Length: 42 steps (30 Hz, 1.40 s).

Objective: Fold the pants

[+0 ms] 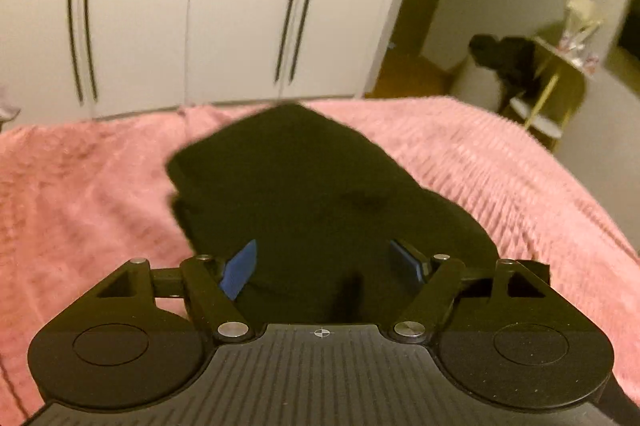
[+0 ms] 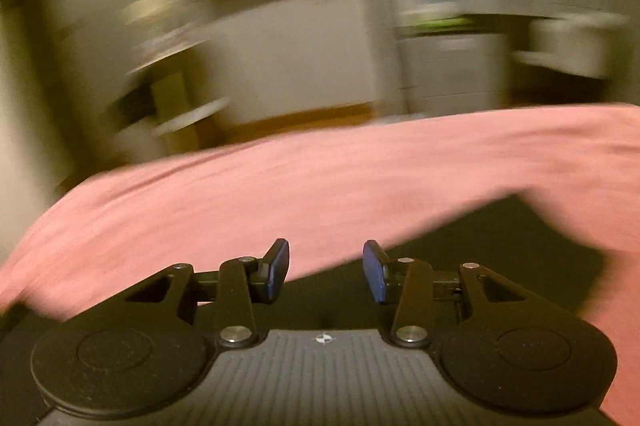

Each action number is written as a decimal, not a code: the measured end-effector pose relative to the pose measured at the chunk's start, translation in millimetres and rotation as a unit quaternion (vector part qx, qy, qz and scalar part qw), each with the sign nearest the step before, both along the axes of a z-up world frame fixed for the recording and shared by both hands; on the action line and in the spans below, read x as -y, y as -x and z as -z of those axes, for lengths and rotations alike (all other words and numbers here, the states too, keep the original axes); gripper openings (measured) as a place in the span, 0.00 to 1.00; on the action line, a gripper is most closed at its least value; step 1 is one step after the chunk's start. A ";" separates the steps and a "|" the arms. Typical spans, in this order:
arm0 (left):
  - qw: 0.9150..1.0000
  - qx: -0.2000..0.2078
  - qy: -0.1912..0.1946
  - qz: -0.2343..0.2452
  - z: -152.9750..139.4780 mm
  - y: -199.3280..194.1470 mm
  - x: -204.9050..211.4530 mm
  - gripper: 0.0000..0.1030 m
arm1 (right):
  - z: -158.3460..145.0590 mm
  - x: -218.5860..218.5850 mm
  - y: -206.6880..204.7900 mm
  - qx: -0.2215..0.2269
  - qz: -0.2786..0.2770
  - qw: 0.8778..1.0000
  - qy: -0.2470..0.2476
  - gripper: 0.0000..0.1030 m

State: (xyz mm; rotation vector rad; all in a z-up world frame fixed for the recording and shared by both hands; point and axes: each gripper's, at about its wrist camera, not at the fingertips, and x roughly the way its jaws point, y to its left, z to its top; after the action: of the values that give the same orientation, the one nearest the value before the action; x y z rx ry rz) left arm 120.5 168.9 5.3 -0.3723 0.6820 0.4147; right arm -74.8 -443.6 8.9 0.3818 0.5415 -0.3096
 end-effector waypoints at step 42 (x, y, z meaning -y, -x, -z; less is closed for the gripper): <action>0.985 0.028 -0.147 -0.087 72.7 -29.3 19.0 0.98 | 42.8 -285.5 -199.1 -0.021 -0.331 0.943 0.022 0.14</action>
State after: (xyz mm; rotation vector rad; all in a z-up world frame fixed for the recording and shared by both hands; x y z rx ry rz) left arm 149.8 150.0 -67.4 -0.1624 0.5255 0.6594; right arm 124.3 -158.0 -33.9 0.1321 0.6706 0.3215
